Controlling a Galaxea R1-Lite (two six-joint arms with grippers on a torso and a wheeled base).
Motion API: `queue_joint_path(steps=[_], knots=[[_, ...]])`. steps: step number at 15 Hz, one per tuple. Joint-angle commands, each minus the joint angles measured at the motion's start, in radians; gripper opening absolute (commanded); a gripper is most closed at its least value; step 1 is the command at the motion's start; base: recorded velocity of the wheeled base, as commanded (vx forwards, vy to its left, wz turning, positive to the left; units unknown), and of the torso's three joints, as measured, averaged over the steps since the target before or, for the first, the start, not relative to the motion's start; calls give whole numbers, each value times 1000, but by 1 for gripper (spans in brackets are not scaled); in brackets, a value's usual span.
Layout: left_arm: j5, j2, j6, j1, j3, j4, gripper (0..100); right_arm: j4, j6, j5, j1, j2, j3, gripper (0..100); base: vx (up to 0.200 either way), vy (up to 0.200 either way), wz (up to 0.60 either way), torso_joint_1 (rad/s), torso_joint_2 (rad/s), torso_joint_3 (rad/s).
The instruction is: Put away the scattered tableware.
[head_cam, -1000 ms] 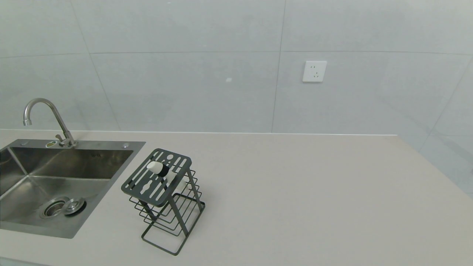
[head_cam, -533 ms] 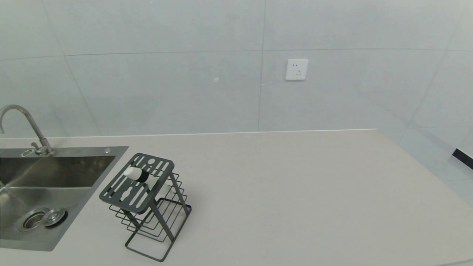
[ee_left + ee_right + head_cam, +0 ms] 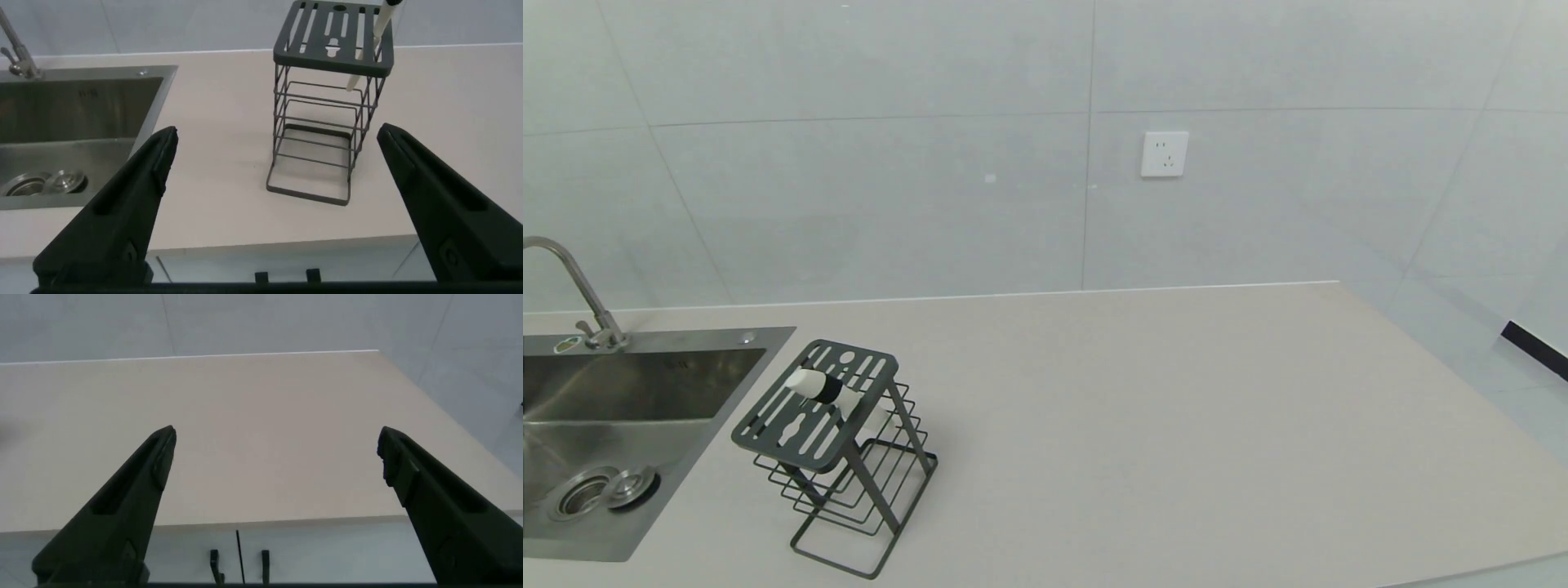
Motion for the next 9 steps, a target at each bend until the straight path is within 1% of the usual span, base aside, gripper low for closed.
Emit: queue_joint_path(steps=[1,9], knots=[[0,2,0,0,0,0,100,0,0,0,0,1,0,100,0,0,0,0,0,0],[0,2,0,0,0,0,100,0,-1,0,0,1,-1,100,0,0,0,0,0,0]])
